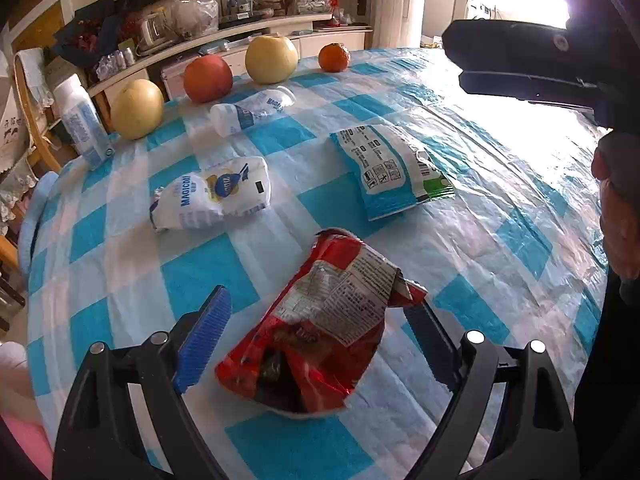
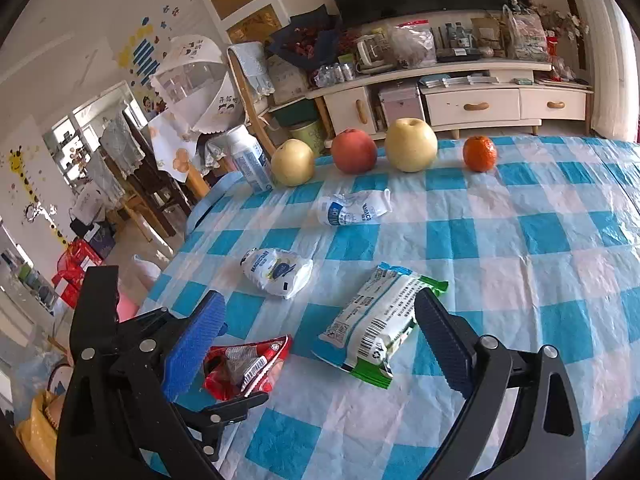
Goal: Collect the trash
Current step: 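Move both tools back over the table toward the remaining wrappers, then grasp the red snack wrapper with the left gripper while the right approaches the white MAGICDAY pouch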
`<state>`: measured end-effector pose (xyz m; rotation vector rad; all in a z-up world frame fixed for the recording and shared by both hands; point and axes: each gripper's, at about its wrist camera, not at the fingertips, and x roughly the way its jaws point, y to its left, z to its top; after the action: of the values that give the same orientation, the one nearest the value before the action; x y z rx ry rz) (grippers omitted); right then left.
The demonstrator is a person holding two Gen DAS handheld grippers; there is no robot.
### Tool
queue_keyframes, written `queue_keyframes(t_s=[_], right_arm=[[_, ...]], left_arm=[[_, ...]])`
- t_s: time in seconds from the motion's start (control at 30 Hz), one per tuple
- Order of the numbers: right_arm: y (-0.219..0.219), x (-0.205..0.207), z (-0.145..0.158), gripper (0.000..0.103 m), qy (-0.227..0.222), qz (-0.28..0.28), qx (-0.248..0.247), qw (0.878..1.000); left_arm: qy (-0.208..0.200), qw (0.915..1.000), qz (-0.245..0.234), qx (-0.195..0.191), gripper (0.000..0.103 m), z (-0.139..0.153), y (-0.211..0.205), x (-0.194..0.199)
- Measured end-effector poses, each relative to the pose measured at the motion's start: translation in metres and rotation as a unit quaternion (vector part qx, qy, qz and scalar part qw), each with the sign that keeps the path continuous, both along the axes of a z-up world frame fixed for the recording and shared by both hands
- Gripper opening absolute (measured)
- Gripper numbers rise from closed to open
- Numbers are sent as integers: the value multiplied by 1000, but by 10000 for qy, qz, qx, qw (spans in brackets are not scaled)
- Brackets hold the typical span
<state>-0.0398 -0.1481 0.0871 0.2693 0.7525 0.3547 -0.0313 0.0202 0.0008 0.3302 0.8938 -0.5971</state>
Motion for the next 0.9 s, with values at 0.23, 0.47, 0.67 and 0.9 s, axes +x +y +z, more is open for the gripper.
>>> queue_keyframes(t_s=[0.23, 0.47, 0.67, 0.9], right_arm=[[18, 11, -8, 94, 31, 240, -202, 9995], [36, 24, -20, 94, 43, 462, -452, 9979], [40, 39, -28, 94, 89, 541, -538, 9970], [54, 57, -37, 94, 37, 816, -824, 9932]], left_arm=[[75, 9999, 33, -112, 88, -12, -2, 3], [-30, 9988, 425, -240, 62, -9, 6, 4], [-72, 9949, 915, -408, 52, -6, 16, 5], [-124, 9799, 1780, -888, 45, 0, 51, 12]])
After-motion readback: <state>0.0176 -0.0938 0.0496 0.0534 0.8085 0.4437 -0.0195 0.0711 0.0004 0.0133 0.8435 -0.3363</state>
